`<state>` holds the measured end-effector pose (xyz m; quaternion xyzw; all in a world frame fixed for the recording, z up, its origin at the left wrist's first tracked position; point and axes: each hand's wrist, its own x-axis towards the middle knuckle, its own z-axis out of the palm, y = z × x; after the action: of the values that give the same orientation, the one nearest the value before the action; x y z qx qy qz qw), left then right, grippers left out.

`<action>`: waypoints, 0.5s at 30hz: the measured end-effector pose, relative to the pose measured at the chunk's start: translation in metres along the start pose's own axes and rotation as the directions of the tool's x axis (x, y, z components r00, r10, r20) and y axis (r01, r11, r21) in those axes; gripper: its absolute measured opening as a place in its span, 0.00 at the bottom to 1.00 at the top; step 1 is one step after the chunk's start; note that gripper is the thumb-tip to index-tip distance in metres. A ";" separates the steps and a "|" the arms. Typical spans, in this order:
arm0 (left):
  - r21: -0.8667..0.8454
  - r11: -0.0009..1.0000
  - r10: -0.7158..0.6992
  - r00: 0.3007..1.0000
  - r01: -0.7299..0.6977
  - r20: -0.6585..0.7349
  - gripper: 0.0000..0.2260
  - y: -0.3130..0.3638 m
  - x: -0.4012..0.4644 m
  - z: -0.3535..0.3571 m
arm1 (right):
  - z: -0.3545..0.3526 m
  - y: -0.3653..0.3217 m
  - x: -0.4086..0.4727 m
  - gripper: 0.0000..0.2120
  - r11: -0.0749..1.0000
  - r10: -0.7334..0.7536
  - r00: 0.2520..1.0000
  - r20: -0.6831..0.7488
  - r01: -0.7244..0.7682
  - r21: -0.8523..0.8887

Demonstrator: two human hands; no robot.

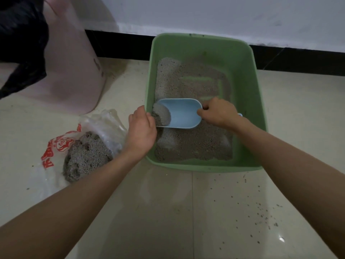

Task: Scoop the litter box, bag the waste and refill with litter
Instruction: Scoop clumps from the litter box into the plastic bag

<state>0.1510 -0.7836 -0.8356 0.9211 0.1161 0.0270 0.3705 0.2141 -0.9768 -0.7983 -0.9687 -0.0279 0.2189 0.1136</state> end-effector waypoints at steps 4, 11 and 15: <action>-0.005 1.000 0.016 1.000 -0.016 -0.013 0.11 -0.003 0.001 0.002 | 0.007 0.013 0.008 0.14 0.981 0.018 0.996 0.092 -0.035 0.192; -0.051 0.998 -0.021 1.000 0.020 -0.009 0.11 -0.004 0.001 0.003 | 0.007 0.013 0.003 0.17 0.913 0.079 0.972 0.222 -0.161 0.376; -0.051 0.998 -0.039 0.999 0.038 -0.007 0.11 -0.002 0.001 0.001 | 0.009 0.015 -0.007 0.19 0.886 0.097 0.964 0.248 -0.197 0.419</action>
<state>0.1517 -0.7824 -0.8381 0.9089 0.1345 0.0265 0.3938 0.2045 -0.9904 -0.8068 -0.8870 0.0838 0.3332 0.3087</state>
